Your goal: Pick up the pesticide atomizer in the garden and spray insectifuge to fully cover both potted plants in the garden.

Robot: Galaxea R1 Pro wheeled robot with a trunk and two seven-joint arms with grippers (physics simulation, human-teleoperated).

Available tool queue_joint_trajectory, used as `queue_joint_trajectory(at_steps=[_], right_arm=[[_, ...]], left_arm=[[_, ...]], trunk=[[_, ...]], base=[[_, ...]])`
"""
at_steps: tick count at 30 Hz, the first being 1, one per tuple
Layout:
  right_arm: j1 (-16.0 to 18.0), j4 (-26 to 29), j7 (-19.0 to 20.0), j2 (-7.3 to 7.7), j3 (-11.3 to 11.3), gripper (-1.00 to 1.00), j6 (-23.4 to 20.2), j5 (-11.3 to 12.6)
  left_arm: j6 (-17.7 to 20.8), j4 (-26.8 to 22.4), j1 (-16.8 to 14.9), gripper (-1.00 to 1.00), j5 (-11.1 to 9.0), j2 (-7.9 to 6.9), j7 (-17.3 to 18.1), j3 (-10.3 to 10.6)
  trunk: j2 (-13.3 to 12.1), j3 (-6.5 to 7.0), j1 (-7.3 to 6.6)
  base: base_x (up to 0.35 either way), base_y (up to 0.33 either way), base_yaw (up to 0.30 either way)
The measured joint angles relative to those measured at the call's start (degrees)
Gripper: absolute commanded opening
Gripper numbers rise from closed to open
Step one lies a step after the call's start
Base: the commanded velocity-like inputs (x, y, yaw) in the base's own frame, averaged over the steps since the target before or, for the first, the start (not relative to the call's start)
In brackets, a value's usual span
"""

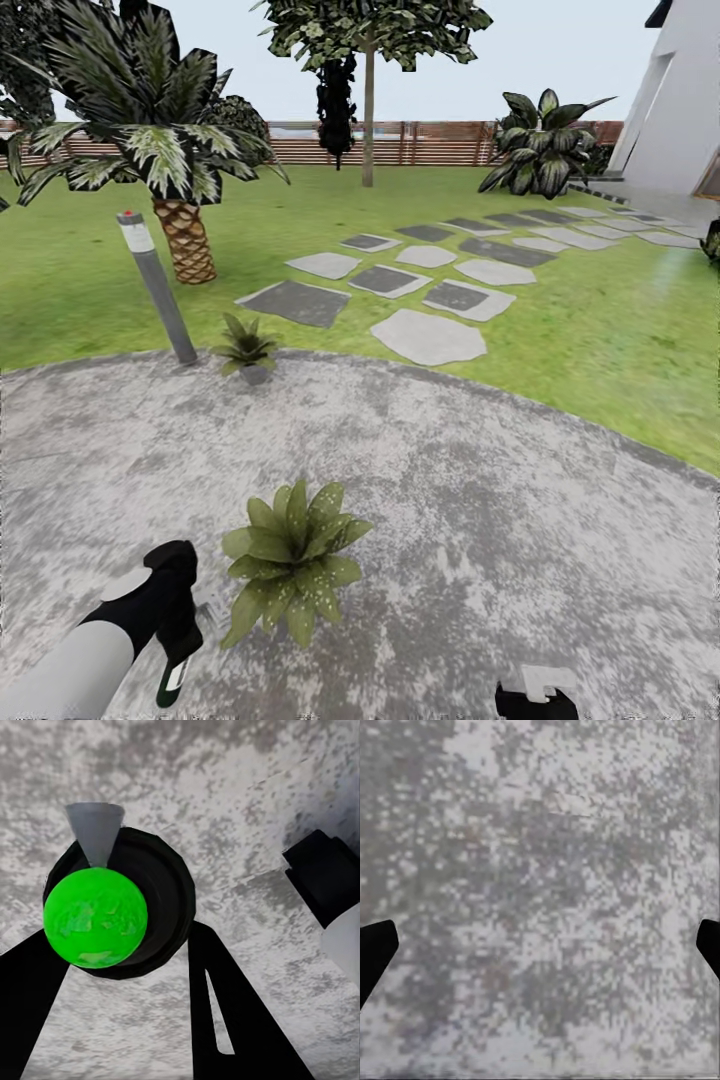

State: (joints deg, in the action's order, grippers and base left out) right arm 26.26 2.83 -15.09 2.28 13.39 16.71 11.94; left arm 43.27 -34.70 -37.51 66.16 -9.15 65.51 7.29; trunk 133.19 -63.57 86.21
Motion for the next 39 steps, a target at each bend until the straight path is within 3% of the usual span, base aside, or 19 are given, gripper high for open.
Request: queue_joint_trajectory(at_steps=[7, 16, 21, 28, 34, 39], right_arm=[[-0.02, 0.02, 0.03, 0.00, 0.00, 1.00, -0.03, 0.00], [-0.02, 0.03, 0.06, 0.00, 0.00, 1.00, -0.03, 0.05], [-0.02, 0.02, 0.00, 0.01, 0.01, 1.00, -0.01, 0.01], [0.00, 0.00, 0.00, 0.00, 0.00, 1.00, 0.00, 0.03], [0.00, -0.07, 0.15, 0.00, 0.08, 1.00, 0.04, -0.07], [0.00, -0.09, 0.17, 0.01, 0.09, 1.00, 0.06, -0.09]], left_arm=[[0.10, -0.01, -0.23, -1.00, 0.06, 0.03, 0.06, -0.03], [0.07, -0.09, 0.18, -1.00, 0.18, 0.29, -0.20, 0.07], [0.04, 0.38, 0.67, -1.00, 1.57, -0.08, -4.28, 0.21], [-0.11, 1.00, 0.74, -1.00, 0.95, 0.22, -4.19, -0.10], [-0.88, 1.61, 3.84, -1.00, 0.87, -1.45, -4.04, -0.61], [-1.39, 1.58, 5.78, -1.00, 0.19, -1.30, -4.33, -0.69]], trunk=[[0.00, 0.00, -0.01], [0.00, 0.00, -0.03], [0.00, 0.00, -0.02], [0.00, 0.00, -0.02], [0.00, 0.00, -0.02], [0.00, 0.00, -0.02]], base=[[-0.206, 0.213, -0.093], [0.152, 0.292, -0.260], [0.011, 0.115, -0.263], [0.000, 0.004, -0.126], [0.000, 0.000, -0.002], [0.000, 0.000, 0.000]])
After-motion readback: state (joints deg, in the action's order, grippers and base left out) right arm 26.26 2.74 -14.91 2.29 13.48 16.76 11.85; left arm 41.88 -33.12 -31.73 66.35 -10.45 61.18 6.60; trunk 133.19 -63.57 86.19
